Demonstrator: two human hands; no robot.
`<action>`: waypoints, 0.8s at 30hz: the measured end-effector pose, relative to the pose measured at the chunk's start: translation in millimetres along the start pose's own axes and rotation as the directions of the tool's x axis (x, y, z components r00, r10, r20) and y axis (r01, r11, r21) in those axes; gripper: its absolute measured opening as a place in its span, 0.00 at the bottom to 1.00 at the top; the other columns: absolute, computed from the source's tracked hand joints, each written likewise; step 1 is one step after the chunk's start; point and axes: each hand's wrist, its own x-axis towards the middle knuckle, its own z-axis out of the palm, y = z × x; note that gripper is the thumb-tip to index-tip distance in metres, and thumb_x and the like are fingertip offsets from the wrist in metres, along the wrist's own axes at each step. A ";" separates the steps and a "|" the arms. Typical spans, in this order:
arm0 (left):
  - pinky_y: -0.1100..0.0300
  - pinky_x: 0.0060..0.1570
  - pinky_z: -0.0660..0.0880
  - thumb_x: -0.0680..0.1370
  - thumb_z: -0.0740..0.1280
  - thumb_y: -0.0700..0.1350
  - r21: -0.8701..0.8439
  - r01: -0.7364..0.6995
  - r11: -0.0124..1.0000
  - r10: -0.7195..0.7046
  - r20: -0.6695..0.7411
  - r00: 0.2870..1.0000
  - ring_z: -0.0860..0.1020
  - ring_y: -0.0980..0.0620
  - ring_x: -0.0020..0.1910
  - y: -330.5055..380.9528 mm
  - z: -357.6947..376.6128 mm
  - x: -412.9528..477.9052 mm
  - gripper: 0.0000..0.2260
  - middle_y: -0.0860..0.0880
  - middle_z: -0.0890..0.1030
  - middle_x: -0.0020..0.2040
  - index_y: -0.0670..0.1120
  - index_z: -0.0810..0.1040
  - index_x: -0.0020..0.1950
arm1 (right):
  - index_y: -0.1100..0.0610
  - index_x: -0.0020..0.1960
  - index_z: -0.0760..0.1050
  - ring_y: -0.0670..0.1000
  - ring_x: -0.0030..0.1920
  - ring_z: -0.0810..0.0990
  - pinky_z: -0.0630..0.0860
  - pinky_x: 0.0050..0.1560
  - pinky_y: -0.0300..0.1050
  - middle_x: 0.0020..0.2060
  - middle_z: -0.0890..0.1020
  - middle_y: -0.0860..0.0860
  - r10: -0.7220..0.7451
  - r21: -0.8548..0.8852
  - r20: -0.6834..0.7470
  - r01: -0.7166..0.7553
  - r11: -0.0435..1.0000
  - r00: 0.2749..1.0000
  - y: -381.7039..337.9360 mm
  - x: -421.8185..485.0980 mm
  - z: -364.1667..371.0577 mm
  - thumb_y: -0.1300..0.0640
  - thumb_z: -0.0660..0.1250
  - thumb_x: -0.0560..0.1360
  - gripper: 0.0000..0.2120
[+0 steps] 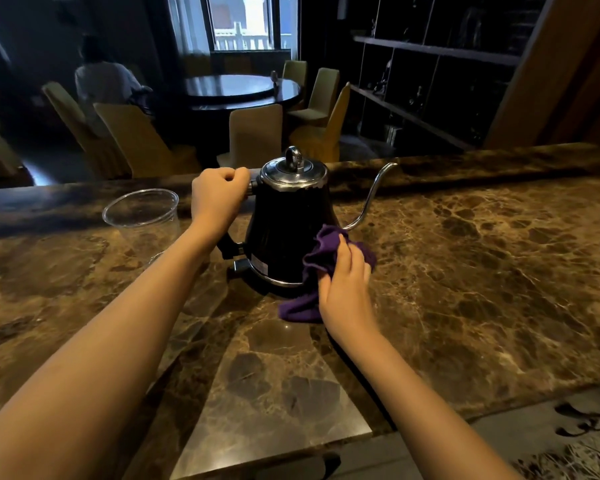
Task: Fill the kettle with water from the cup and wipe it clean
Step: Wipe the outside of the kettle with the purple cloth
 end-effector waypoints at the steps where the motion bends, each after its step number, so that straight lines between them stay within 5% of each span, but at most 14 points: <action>1: 0.58 0.29 0.59 0.73 0.59 0.43 -0.003 0.006 1.000 -0.006 0.006 1.000 0.61 0.53 0.24 -0.2 0.5 1.6 0.18 0.49 0.63 0.22 0.47 0.62 0.22 | 0.61 0.73 0.51 0.60 0.66 0.61 0.62 0.67 0.52 0.71 0.60 0.60 0.025 -0.024 0.032 -0.024 0.999 0.999 2.9 -5.6 1.8 0.62 0.57 0.75 0.28; 4: 0.68 0.23 0.57 0.73 0.59 0.42 -0.001 0.016 1.000 -0.016 0.012 1.000 0.61 0.58 0.19 0.5 3.2 5.2 0.19 0.54 0.64 0.16 0.48 0.60 0.22 | 0.60 0.74 0.49 0.59 0.67 0.60 0.62 0.66 0.50 0.71 0.60 0.58 0.053 -0.129 0.071 -0.043 0.991 0.996 1.0 -16.2 3.7 0.65 0.58 0.74 0.31; 8: 0.67 0.21 0.57 0.73 0.59 0.43 0.009 0.003 1.000 -0.003 0.019 1.000 0.61 0.58 0.18 -0.7 4.1 10.8 0.19 0.54 0.63 0.15 0.48 0.60 0.22 | 0.56 0.68 0.62 0.59 0.62 0.63 0.66 0.62 0.53 0.65 0.67 0.55 -0.133 -0.200 0.191 0.171 0.965 0.973 -2.6 -32.8 -9.1 0.67 0.58 0.70 0.27; 11: 0.65 0.25 0.56 0.74 0.58 0.44 0.052 -0.032 0.998 0.031 0.024 0.999 0.62 0.58 0.22 -1.4 5.1 9.9 0.18 0.52 0.62 0.23 0.47 0.61 0.24 | 0.55 0.60 0.70 0.56 0.58 0.69 0.65 0.60 0.46 0.58 0.74 0.54 -0.176 0.052 0.180 0.169 0.984 0.968 11.8 -35.3 -26.4 0.66 0.59 0.66 0.23; 14: 0.60 0.31 0.61 0.78 0.56 0.49 0.186 -0.105 0.977 0.108 -0.005 0.994 0.69 0.52 0.31 -2.4 4.0 4.7 0.15 0.48 0.71 0.30 0.45 0.69 0.33 | 0.52 0.57 0.72 0.53 0.56 0.76 0.66 0.57 0.37 0.52 0.78 0.52 0.047 0.359 0.006 -0.046 0.932 0.999 30.6 -15.8 -57.1 0.68 0.61 0.67 0.21; 18: 0.52 0.52 0.67 0.78 0.54 0.51 0.330 -0.279 0.902 0.334 -0.120 0.935 0.75 0.43 0.53 2.7 2.5 -12.1 0.17 0.42 0.80 0.51 0.43 0.78 0.54 | 0.49 0.63 0.68 0.50 0.58 0.76 0.72 0.62 0.51 0.57 0.77 0.50 0.317 0.617 -0.001 -0.249 0.747 0.948 61.9 34.7 -90.9 0.63 0.65 0.71 0.23; 21: 0.57 0.58 0.65 0.78 0.56 0.51 0.244 -0.364 0.899 0.382 -0.029 0.924 0.74 0.45 0.58 18.5 11.2 -28.1 0.18 0.43 0.80 0.56 0.43 0.75 0.61 | 0.53 0.66 0.66 0.51 0.58 0.76 0.75 0.56 0.44 0.59 0.76 0.52 0.303 0.678 0.059 -0.261 0.687 0.951 70.9 72.8 -98.1 0.65 0.64 0.72 0.24; 24: 0.47 0.66 0.65 0.77 0.56 0.55 0.256 -0.364 0.896 0.366 0.041 0.930 0.74 0.46 0.60 24.6 19.8 -33.7 0.21 0.44 0.79 0.58 0.44 0.75 0.60 | 0.58 0.66 0.67 0.51 0.54 0.77 0.75 0.51 0.41 0.58 0.77 0.55 0.202 0.777 0.191 -0.274 0.567 0.961 69.3 98.9 -89.6 0.70 0.62 0.71 0.25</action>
